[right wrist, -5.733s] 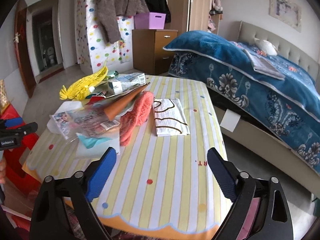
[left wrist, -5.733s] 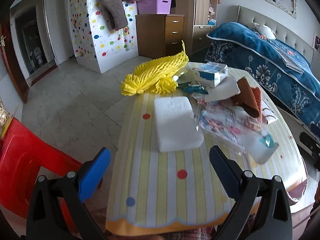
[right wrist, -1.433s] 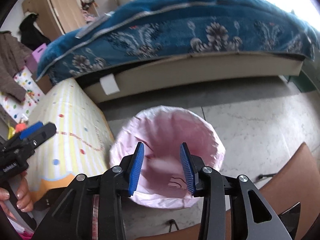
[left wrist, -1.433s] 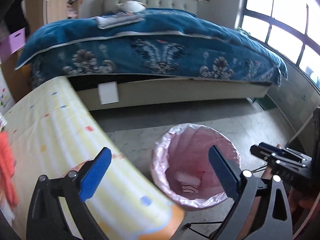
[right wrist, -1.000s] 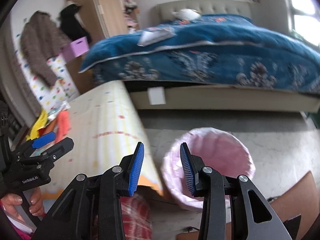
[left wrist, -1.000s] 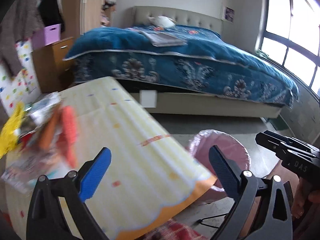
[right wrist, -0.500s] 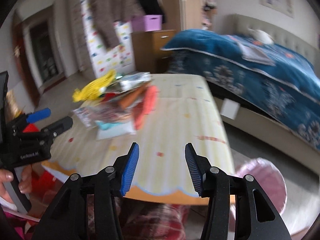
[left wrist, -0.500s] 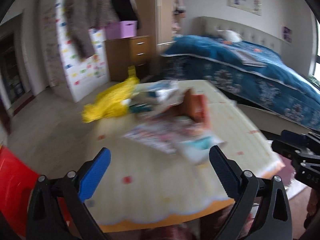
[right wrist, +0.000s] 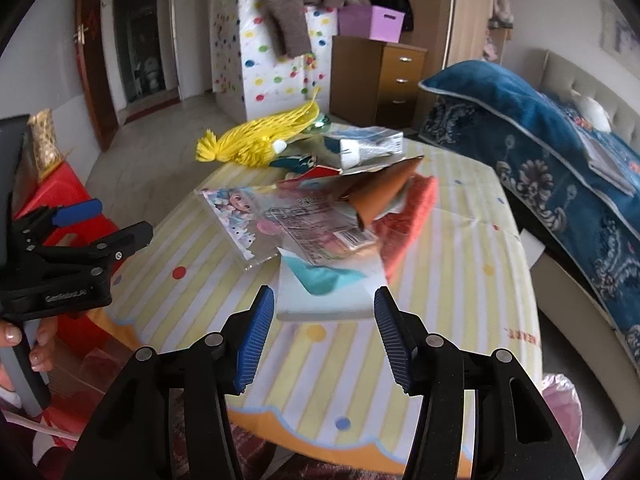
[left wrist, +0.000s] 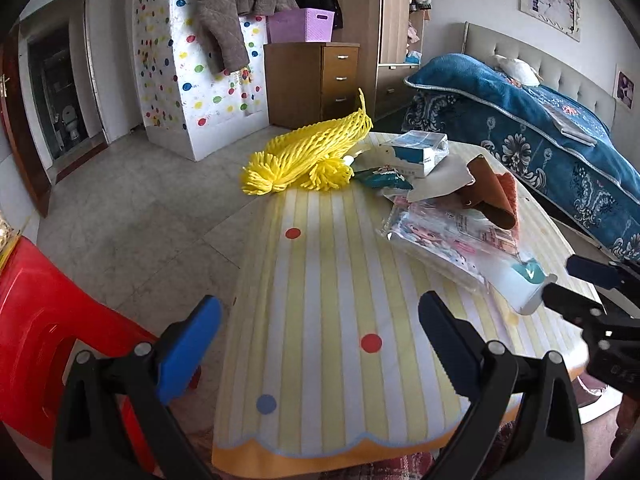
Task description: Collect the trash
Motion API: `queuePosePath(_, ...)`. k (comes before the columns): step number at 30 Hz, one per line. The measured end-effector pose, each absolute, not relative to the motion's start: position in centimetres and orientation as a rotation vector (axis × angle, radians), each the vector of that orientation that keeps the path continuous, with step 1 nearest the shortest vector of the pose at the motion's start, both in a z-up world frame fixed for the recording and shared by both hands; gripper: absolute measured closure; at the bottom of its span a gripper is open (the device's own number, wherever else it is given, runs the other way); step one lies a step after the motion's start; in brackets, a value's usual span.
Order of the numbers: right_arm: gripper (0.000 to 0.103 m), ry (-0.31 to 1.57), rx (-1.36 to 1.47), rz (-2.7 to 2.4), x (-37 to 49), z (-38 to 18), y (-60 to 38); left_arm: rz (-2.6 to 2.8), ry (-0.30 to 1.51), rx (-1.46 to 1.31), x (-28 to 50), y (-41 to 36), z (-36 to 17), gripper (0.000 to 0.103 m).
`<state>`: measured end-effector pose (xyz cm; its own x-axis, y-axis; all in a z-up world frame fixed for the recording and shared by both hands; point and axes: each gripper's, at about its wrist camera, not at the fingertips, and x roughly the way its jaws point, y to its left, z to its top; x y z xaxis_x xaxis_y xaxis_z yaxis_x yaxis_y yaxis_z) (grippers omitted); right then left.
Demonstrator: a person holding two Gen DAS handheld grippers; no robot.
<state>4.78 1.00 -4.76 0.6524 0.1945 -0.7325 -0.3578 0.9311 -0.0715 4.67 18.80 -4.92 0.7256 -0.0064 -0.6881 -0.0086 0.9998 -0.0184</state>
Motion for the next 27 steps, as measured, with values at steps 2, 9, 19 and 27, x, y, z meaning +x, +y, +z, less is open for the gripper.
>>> queuePosePath(2, 0.050, 0.807, -0.238, 0.315, 5.5, -5.1, 1.7, -0.006, 0.764, -0.022, 5.0, 18.7, -5.2, 0.007)
queuePosePath(9, 0.053, 0.807, -0.327, 0.307, 7.3, -6.4, 3.8, -0.033, 0.779, -0.031, 5.8, 18.1, -5.6, 0.007)
queuePosePath(19, 0.087, 0.768, -0.327, 0.333, 6.4, -5.9, 3.0, -0.065, 0.758, -0.030, 5.2, 17.1, -4.8, 0.007)
queuePosePath(27, 0.094, 0.709, -0.271, 0.354, 3.7, -3.8, 0.6, -0.068, 0.752, -0.027, 4.3, 16.1, -4.4, 0.007)
